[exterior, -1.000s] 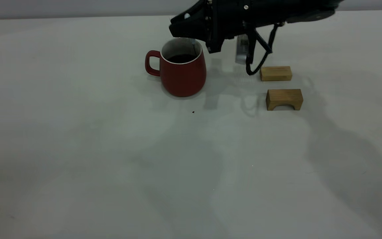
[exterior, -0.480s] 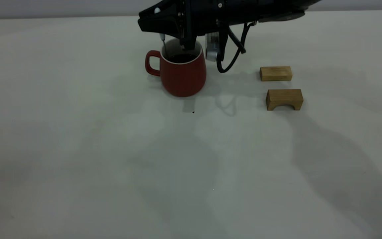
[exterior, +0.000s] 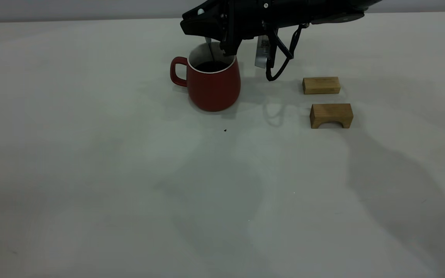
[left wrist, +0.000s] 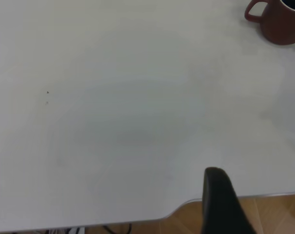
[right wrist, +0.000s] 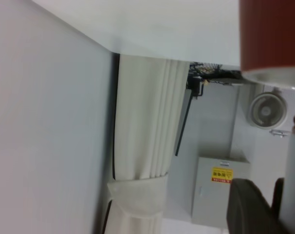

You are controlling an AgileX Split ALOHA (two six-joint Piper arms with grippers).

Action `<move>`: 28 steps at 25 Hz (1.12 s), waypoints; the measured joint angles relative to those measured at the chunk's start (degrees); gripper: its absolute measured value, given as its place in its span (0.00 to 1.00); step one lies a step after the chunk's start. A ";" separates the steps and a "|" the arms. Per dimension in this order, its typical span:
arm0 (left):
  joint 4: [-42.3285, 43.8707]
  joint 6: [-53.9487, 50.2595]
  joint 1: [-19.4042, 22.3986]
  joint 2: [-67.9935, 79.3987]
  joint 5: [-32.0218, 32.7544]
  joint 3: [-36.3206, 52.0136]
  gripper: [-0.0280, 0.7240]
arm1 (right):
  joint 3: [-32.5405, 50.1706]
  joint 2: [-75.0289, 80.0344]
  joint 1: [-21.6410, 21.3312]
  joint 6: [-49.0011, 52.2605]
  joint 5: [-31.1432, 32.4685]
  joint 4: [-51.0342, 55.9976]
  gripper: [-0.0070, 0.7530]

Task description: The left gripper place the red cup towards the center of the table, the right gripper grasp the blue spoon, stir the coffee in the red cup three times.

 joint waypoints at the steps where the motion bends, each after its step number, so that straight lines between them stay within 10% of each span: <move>1: 0.00 0.00 0.00 0.00 0.00 0.00 0.63 | 0.00 0.00 -0.03 0.00 0.65 0.00 0.17; 13: 0.00 0.00 0.00 0.00 0.00 0.00 0.63 | -0.04 -0.22 -0.02 -21.74 8.42 -6.86 0.63; 28: 0.00 0.00 0.00 0.00 0.00 0.00 0.63 | -0.10 -16.25 -1.15 -34.43 8.35 -61.08 0.47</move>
